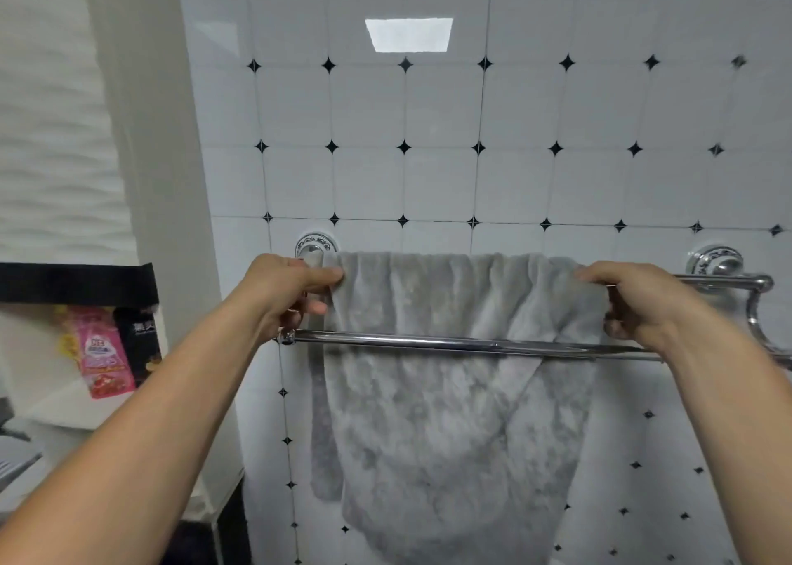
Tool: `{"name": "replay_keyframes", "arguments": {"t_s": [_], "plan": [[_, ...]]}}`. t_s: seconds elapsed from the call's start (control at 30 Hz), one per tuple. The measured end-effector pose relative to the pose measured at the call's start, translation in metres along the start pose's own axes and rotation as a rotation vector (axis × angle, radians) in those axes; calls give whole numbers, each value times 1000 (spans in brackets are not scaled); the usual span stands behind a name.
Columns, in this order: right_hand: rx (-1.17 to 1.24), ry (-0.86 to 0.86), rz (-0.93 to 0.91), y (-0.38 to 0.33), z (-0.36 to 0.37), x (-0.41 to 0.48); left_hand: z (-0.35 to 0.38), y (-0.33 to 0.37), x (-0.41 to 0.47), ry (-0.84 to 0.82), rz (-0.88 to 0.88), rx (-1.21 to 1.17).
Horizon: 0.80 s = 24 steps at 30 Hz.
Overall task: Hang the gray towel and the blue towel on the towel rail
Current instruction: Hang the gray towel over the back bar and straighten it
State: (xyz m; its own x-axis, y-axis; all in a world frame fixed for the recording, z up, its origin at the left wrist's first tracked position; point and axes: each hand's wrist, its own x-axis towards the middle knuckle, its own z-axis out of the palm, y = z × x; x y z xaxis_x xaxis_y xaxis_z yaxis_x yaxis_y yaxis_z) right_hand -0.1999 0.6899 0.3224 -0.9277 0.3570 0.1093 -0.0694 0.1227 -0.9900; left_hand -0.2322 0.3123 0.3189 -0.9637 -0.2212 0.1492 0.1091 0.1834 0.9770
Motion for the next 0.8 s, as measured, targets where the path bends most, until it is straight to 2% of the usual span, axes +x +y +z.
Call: {"name": "replay_keyframes", "arguments": {"t_s": [0.13, 0.23, 0.3, 0.4, 0.5, 0.6, 0.7, 0.8], "plan": [[204, -31, -49, -6, -2, 3, 7, 5, -2, 6, -69, -142], [468, -157, -21, -6, 3, 4, 7, 7, -2, -36, -125, -65], [512, -196, 24, -7, 6, 4, 11, 5, -1, -47, -144, -24], [396, -165, 3, -5, 8, 5, 23, 3, 1, -66, -155, -72], [244, -44, -94, -4, 7, 10, 30, 8, 1, -18, -129, -136], [278, 53, -127, -7, -14, 20, 23, 11, 5, -6, -80, -289], [306, 95, -81, -2, -31, 29, 21, 12, 5, -286, -80, -421], [86, 150, -132, 4, -33, 28, 33, 11, 2, -436, -191, -382]]}}
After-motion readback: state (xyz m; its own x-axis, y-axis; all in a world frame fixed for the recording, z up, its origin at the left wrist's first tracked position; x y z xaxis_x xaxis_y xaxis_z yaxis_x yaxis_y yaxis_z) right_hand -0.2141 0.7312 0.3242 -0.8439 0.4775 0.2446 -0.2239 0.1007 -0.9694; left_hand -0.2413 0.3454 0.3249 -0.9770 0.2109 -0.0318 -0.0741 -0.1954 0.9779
